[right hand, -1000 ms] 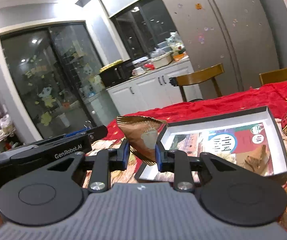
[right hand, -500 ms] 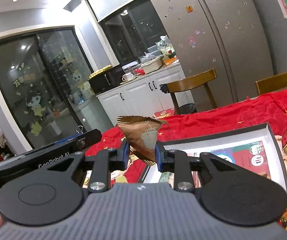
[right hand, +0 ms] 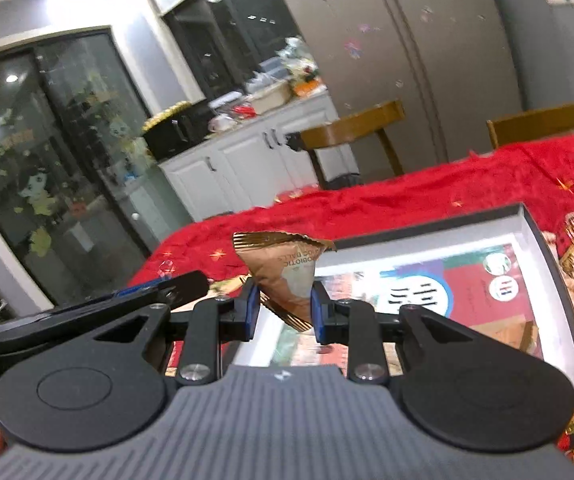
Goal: Organize objects
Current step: 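Lower the clip into the box and open the left tool while the right tool releases the packet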
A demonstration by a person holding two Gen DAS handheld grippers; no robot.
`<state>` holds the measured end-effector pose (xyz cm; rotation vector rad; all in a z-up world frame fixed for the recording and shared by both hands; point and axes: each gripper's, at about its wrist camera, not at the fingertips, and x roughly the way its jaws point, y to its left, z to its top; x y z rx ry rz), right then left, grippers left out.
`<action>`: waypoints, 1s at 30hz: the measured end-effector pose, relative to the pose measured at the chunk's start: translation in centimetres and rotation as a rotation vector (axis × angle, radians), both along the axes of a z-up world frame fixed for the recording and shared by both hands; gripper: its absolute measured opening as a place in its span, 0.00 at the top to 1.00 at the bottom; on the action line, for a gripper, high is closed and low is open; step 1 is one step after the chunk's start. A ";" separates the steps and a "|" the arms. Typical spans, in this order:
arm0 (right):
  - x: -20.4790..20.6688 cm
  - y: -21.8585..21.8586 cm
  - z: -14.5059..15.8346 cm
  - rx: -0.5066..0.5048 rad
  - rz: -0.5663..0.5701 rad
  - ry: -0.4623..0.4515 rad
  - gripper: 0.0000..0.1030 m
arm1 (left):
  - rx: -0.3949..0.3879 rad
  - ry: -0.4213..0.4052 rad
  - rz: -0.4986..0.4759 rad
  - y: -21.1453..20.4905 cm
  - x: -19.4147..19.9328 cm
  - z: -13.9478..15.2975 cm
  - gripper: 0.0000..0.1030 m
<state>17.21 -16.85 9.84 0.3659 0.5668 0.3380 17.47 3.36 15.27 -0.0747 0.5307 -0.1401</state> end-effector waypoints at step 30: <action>3.2 0.7 -6.5 -0.077 -0.080 0.261 0.70 | 0.044 0.309 -0.030 -0.9 5.4 -9.1 0.68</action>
